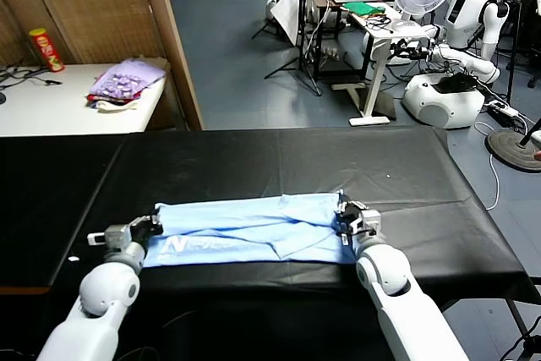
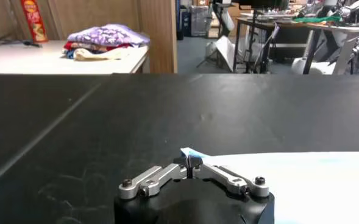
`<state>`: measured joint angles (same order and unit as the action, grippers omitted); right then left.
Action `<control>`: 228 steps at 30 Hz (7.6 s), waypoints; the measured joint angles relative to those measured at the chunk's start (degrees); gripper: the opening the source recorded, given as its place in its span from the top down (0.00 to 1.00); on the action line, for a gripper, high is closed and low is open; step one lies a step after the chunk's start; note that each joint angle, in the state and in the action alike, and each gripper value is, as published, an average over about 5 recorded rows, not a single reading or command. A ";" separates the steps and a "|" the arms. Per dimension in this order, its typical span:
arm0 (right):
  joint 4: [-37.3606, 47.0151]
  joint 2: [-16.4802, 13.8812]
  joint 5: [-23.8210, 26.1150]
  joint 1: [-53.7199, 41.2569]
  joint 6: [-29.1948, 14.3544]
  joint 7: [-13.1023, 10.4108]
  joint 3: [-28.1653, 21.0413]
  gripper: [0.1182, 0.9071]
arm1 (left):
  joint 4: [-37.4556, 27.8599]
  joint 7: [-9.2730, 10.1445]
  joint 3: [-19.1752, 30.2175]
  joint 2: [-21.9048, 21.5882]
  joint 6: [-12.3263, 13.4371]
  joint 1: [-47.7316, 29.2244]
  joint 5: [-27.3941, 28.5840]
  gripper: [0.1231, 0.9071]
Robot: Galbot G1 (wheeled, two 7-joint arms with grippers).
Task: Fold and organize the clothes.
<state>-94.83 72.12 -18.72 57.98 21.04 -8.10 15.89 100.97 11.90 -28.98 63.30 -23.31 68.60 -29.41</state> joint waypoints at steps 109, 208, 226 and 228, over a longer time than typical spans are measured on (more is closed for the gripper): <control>-14.10 -1.82 2.43 9.64 0.18 5.18 2.01 0.14 | 15.23 -1.30 12.65 14.47 0.68 3.33 -5.13 0.18; -4.06 5.19 -14.92 -1.08 8.37 0.12 -12.08 0.40 | 19.95 -11.47 10.20 8.43 14.84 9.84 13.77 0.14; 3.99 4.32 2.65 -6.99 -3.26 9.88 -12.57 0.86 | 19.01 -8.70 4.20 7.29 18.63 16.43 13.43 0.14; 2.62 2.99 5.06 -5.94 -5.64 10.50 -11.80 0.72 | 18.59 -8.66 3.33 6.90 18.20 17.14 12.63 0.14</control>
<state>-92.21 75.12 -13.65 52.04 15.40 2.41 4.09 119.56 3.24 -25.65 70.20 -5.10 85.74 -16.79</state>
